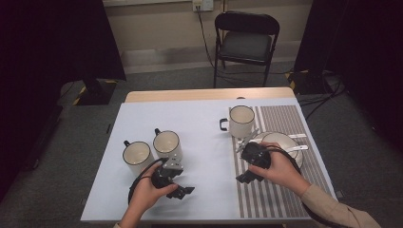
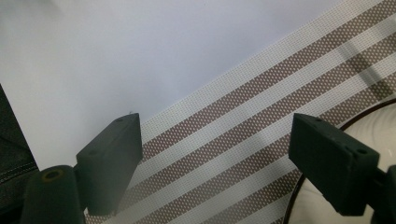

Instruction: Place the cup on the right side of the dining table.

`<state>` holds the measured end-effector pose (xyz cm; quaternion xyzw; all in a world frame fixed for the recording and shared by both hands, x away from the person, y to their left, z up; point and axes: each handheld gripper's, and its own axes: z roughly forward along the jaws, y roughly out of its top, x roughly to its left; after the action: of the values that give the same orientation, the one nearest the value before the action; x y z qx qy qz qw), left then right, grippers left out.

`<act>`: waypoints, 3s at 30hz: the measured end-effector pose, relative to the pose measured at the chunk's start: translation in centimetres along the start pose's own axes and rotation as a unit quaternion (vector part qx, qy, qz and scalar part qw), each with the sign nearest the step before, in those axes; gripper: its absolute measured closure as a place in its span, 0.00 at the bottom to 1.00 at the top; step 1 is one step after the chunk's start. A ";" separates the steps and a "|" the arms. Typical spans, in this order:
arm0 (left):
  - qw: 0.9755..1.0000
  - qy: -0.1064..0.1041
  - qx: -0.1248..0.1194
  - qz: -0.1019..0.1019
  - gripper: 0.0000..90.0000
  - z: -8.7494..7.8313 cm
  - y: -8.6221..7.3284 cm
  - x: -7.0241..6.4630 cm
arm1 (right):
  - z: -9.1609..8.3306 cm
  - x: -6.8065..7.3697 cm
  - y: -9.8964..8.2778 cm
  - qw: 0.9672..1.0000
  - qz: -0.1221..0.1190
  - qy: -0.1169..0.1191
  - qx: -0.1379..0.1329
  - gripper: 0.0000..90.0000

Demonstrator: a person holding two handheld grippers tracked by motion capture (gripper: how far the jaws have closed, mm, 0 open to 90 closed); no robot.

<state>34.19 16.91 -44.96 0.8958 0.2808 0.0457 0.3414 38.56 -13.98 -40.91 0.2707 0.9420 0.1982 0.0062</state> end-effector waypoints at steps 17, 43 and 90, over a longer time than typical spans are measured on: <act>1.000 0.001 0.009 -0.001 0.21 0.0 -0.5 0.2 | 0.2 0.5 -1.3 1.000 0.002 0.014 -0.007 0.19; 1.000 0.006 0.015 0.004 0.20 0.0 -0.9 0.1 | 0.8 0.9 -3.4 1.000 -0.003 0.020 -0.009 0.19; 0.999 0.018 0.024 -0.013 0.21 -2.3 -4.4 0.4 | 0.8 1.1 -7.5 0.999 -0.005 0.031 -0.021 0.18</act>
<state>31.77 21.17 -46.07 0.8992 0.2991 0.0507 0.3153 33.91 -18.96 -44.42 0.2592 0.9388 0.2262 -0.0167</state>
